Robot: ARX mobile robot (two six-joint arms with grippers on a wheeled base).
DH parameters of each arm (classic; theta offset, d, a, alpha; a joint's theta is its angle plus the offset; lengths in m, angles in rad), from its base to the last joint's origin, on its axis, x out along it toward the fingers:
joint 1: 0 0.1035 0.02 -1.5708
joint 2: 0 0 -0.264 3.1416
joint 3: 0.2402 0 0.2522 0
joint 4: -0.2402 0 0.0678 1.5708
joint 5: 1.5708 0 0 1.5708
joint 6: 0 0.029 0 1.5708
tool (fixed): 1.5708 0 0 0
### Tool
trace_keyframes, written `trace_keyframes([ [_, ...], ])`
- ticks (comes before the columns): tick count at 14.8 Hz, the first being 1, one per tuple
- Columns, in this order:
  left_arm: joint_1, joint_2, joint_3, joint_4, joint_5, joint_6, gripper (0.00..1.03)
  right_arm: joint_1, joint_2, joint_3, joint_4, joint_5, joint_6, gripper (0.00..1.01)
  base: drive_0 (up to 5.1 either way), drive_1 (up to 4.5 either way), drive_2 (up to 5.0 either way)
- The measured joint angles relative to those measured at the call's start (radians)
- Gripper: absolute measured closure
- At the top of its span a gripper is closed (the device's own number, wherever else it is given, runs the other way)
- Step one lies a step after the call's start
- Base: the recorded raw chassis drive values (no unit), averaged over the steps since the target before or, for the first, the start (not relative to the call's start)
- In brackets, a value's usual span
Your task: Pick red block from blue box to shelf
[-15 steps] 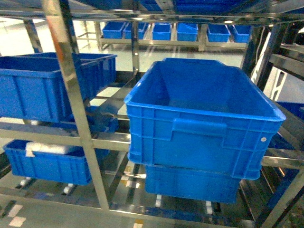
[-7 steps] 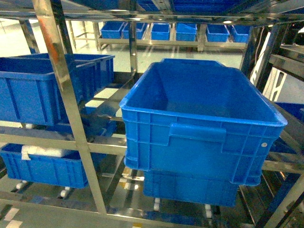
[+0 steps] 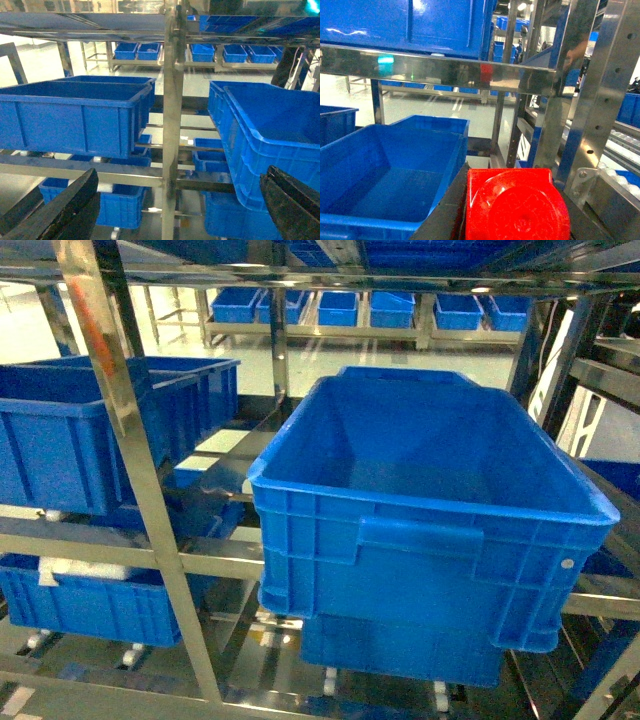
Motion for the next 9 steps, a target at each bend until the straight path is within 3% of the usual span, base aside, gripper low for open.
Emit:
trace_keyframes([
  [4,0.000,0.000,0.000,-0.002,0.000,0.000,0.05,0.000,0.003,0.000,-0.003,0.000,0.000,0.74,0.1,1.69,-1.5],
  [9,0.000,0.000,0.000,-0.001,0.000,0.000,0.05,0.000,0.002,0.000,0.000,0.000,0.000,0.74,0.0,0.00,0.0],
])
